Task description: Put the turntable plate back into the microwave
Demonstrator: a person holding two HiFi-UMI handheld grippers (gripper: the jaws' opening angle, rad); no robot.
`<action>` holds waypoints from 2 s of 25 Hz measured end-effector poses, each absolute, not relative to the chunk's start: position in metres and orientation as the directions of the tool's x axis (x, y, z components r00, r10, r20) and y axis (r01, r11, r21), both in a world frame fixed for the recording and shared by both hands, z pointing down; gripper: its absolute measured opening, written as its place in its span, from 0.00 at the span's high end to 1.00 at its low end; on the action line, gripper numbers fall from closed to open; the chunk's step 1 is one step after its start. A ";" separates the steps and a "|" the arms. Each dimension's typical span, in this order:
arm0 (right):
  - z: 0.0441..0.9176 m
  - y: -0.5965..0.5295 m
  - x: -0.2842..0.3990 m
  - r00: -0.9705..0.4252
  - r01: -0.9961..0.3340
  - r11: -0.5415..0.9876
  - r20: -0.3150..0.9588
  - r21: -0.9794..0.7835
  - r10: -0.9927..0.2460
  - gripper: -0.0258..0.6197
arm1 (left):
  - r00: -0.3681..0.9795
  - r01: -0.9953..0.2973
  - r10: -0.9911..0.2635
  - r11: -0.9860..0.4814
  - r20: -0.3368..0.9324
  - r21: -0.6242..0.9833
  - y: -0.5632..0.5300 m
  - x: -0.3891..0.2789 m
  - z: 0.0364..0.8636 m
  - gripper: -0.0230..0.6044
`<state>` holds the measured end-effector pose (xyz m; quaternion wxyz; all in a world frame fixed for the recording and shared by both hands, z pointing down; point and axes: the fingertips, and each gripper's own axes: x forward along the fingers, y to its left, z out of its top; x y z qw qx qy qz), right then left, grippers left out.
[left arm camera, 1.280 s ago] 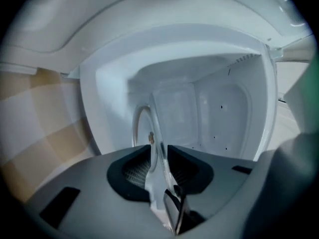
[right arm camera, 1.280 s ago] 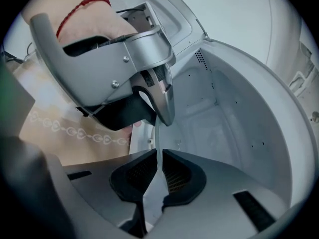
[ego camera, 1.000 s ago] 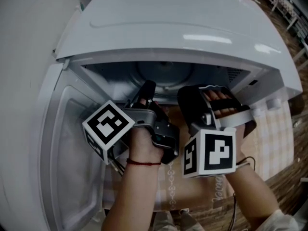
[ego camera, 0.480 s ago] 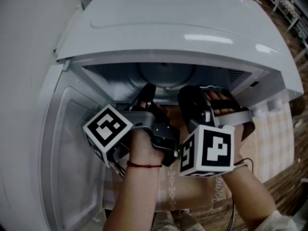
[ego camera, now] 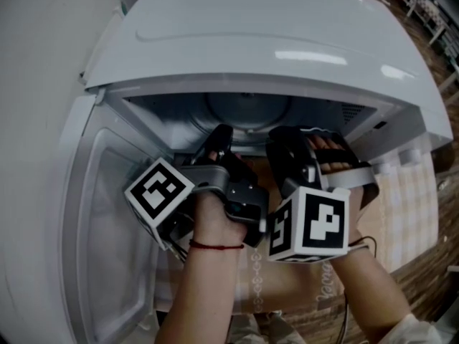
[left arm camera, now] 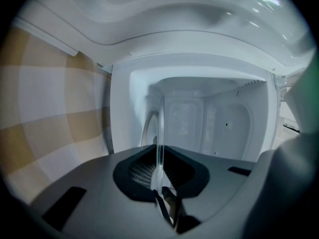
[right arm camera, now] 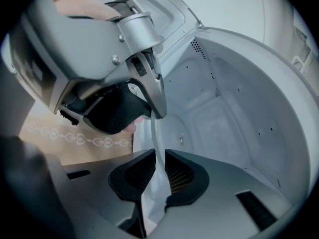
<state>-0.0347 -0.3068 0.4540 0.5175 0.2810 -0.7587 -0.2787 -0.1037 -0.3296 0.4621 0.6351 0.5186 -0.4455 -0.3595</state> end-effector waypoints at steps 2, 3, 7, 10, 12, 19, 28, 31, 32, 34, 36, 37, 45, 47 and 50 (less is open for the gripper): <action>0.450 -0.303 -0.036 -0.341 -0.156 0.698 0.625 0.699 -0.702 0.85 | 0.345 0.013 -0.921 0.197 0.181 0.980 -0.330 -0.103 0.460 0.91; 0.448 -0.300 -0.035 -0.350 -0.162 0.704 0.626 0.692 -0.696 0.85 | 0.347 0.021 -0.921 0.196 0.177 0.980 -0.330 -0.102 0.460 0.91; 0.443 -0.288 -0.035 -0.348 -0.104 0.688 0.622 0.718 -0.701 0.85 | 0.353 0.034 -0.918 0.206 0.181 0.978 -0.329 -0.099 0.462 0.91; 0.443 -0.293 -0.045 -0.349 -0.040 0.666 0.614 0.745 -0.708 0.85 | 0.362 0.037 -0.915 0.204 0.177 0.978 -0.329 -0.098 0.461 0.91; 0.446 -0.296 -0.053 -0.354 0.001 0.667 0.624 0.745 -0.696 0.85 | 0.374 0.042 -0.912 0.200 0.170 0.979 -0.329 -0.097 0.460 0.91; 0.451 -0.299 -0.056 -0.363 0.005 0.687 0.642 0.726 -0.675 0.88 | 0.405 0.036 -0.900 0.192 0.161 0.981 -0.330 -0.094 0.460 0.91; 0.457 -0.300 -0.040 -0.343 0.002 0.690 0.649 0.723 -0.679 0.88 | 0.321 -0.067 -0.924 0.199 0.210 0.978 -0.334 -0.116 0.463 0.86; 0.455 -0.299 -0.040 -0.348 -0.002 0.690 0.647 0.724 -0.679 0.88 | 0.320 -0.092 -0.921 0.205 0.224 0.974 -0.337 -0.120 0.464 0.90; 0.456 -0.299 -0.040 -0.348 -0.004 0.694 0.649 0.720 -0.676 0.88 | 0.324 -0.093 -0.919 0.205 0.225 0.974 -0.337 -0.120 0.464 0.90; 0.458 -0.300 -0.039 -0.344 -0.017 0.702 0.655 0.712 -0.673 0.88 | 0.333 -0.085 -0.915 0.212 0.228 0.974 -0.336 -0.118 0.465 0.91; 0.458 -0.302 -0.037 -0.340 -0.030 0.706 0.657 0.708 -0.673 0.88 | 0.336 -0.080 -0.914 0.215 0.230 0.973 -0.334 -0.117 0.465 0.91; 0.458 -0.302 -0.036 -0.338 -0.035 0.708 0.658 0.706 -0.673 0.88 | 0.337 -0.082 -0.913 0.214 0.229 0.973 -0.334 -0.117 0.465 0.91; 0.461 -0.304 -0.029 -0.310 -0.070 0.718 0.669 0.693 -0.676 0.87 | 0.348 -0.079 -0.907 0.221 0.235 0.972 -0.329 -0.112 0.468 0.91; 0.462 -0.305 -0.029 -0.305 -0.079 0.719 0.669 0.691 -0.677 0.87 | 0.348 -0.085 -0.907 0.223 0.239 0.971 -0.328 -0.112 0.469 0.91; 0.462 -0.307 -0.028 -0.298 -0.098 0.719 0.669 0.688 -0.681 0.86 | 0.351 -0.097 -0.904 0.225 0.245 0.970 -0.327 -0.112 0.470 0.91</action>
